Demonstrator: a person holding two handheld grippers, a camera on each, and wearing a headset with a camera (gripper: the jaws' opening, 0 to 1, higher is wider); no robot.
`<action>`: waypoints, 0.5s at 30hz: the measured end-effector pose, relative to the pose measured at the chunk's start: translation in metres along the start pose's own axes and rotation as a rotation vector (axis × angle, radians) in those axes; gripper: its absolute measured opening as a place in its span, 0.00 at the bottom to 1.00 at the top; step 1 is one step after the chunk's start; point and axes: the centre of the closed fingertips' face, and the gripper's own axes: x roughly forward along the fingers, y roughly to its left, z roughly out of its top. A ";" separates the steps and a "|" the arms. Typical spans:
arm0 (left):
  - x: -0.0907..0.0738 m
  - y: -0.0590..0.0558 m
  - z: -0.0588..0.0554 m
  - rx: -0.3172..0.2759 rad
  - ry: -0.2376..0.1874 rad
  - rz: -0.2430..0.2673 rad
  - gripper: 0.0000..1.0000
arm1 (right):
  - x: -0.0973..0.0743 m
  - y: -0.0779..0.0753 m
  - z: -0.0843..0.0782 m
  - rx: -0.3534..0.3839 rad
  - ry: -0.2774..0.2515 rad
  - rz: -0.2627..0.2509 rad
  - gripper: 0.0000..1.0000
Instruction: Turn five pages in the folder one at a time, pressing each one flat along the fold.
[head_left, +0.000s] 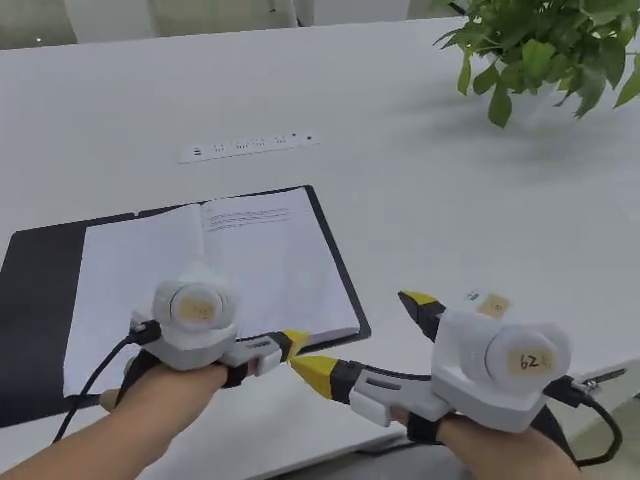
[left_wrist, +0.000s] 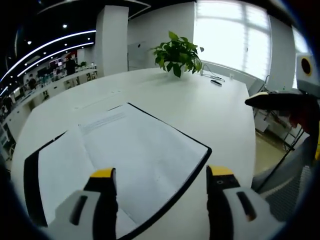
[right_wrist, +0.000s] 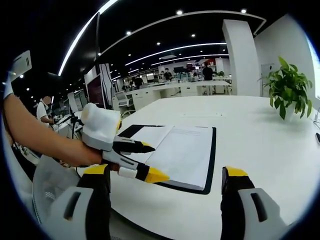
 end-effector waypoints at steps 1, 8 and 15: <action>0.003 -0.001 0.000 -0.005 0.000 -0.001 0.73 | 0.000 -0.001 -0.001 0.002 0.001 -0.003 0.92; 0.023 -0.007 0.002 -0.020 -0.012 0.000 0.70 | -0.001 -0.004 -0.003 0.016 0.004 -0.011 0.90; 0.036 -0.010 -0.001 -0.020 -0.009 0.010 0.66 | 0.000 -0.003 -0.004 0.026 -0.006 -0.007 0.89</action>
